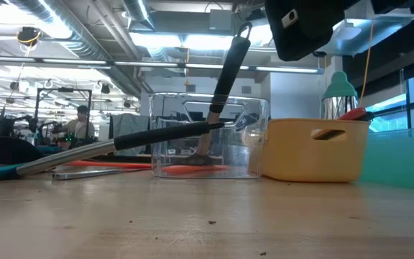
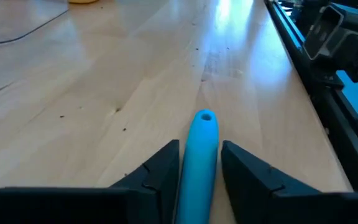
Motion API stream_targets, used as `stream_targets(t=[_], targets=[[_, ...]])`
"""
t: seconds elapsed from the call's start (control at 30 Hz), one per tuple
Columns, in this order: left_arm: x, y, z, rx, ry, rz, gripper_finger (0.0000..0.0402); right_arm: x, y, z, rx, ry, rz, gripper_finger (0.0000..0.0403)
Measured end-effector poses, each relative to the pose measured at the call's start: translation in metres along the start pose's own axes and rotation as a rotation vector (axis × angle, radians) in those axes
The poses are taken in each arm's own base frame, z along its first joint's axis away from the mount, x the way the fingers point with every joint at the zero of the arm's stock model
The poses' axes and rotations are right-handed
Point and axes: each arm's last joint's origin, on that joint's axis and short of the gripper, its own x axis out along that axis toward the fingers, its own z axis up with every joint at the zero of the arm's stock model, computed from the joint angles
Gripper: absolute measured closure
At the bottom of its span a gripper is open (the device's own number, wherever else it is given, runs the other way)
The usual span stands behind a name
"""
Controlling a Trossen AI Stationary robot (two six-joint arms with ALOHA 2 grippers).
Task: Pick & Place Kitchen Items
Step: Put the blue spatula into the transparent bin
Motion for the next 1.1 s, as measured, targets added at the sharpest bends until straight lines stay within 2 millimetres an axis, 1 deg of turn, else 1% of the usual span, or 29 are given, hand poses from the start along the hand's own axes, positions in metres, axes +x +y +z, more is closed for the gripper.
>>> stream_targets(t=[0.1, 0.13, 0.33, 0.67, 1.1], targets=[[0.003, 0.002, 0.001, -0.010, -0.006, 0.015, 0.0330, 0.000, 0.000, 0.000, 0.001, -0.001, 0.002, 0.0215], [0.004, 0.002, 0.001, -0.013, -0.006, 0.019, 0.0335, 0.000, 0.000, 0.000, 0.001, -0.001, 0.001, 0.0215], [0.006, 0.003, 0.003, -0.015, -0.015, 0.028, 0.0335, 0.000, 0.000, 0.001, 0.032, -0.011, -0.017, 0.0215], [0.006, 0.002, 0.016, -0.061, -0.005, 0.011, 0.0341, 0.000, -0.003, 0.001, 0.185, -0.013, -0.026, 0.0215], [0.018, -0.002, 0.030, -0.057, -0.054, 0.005, 0.0345, -0.001, 0.006, 0.000, 0.181, -0.009, -0.005, 0.0215]])
